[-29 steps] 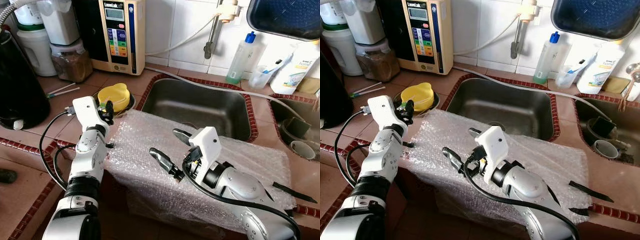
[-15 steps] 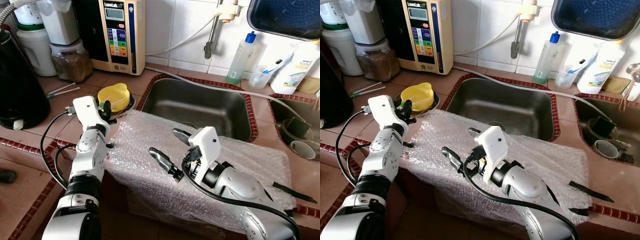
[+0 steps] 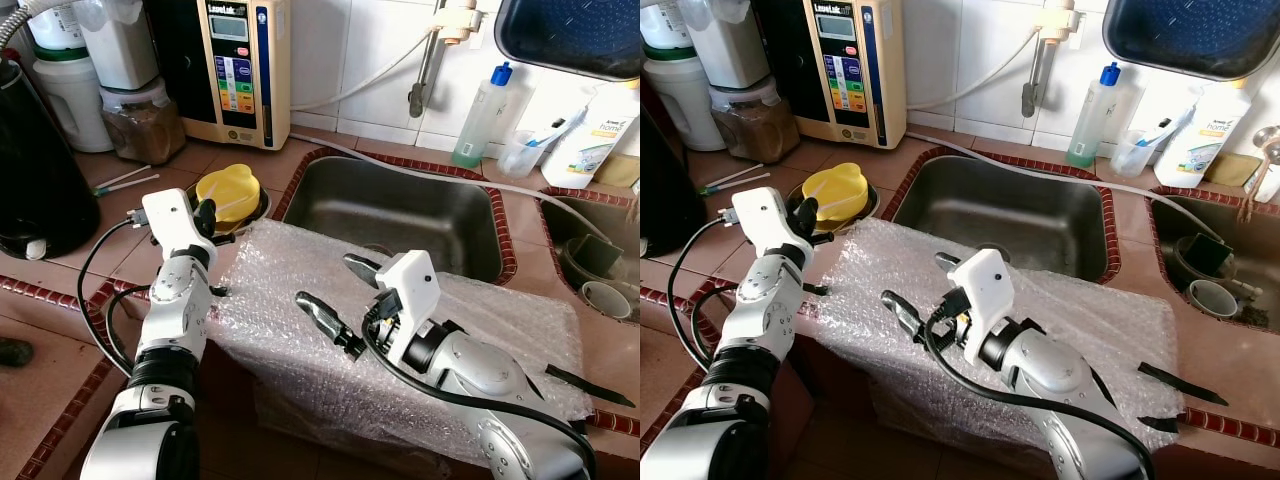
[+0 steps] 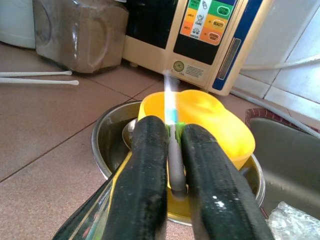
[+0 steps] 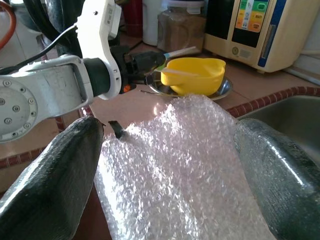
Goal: Kitchen organization
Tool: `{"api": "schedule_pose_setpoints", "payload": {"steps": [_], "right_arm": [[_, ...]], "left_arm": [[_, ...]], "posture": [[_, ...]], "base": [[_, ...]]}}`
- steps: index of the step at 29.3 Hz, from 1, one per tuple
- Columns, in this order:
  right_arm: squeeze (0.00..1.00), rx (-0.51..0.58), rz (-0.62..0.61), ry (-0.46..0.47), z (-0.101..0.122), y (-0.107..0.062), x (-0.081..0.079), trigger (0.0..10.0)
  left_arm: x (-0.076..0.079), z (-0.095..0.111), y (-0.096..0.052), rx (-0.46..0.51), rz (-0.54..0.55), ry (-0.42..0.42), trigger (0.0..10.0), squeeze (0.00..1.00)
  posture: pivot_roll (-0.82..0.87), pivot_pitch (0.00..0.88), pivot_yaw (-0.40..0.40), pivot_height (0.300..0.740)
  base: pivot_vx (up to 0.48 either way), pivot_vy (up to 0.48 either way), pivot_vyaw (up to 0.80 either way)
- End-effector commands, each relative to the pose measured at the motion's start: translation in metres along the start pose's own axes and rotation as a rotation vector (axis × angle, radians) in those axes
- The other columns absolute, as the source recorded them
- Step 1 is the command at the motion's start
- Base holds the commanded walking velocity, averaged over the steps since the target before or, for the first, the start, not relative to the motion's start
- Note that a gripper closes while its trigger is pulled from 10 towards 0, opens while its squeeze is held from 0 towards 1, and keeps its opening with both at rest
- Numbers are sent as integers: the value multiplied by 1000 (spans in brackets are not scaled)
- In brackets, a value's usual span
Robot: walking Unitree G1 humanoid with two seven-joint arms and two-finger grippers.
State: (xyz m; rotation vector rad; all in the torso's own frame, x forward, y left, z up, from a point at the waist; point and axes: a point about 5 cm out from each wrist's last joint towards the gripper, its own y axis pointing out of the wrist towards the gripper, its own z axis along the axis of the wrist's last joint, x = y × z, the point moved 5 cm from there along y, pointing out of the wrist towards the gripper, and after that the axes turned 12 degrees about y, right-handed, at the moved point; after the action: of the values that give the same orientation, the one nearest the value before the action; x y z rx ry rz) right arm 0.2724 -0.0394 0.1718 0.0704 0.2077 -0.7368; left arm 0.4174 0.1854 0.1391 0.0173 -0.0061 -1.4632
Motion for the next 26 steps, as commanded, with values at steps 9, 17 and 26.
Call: {"api": "schedule_pose_setpoints", "payload": {"steps": [9,17,26], "right_arm": [[0,33,-45,-20,6,4,10,10000],[0,165,-189,100,36,13,50,10000],[0,346,-289,359,71,24,85,10000]], "left_arm": [[9,45,-13,194,-44,72,0,0],[64,69,-40,287,-326,-74,0,0],[120,88,-68,241,-634,-464,0,0]], "posture": [[1,0,-14,740],[30,0,-23,740],[35,0,-21,740]], "base": [[0,0,0],[0,0,0],[0,0,0]]}}
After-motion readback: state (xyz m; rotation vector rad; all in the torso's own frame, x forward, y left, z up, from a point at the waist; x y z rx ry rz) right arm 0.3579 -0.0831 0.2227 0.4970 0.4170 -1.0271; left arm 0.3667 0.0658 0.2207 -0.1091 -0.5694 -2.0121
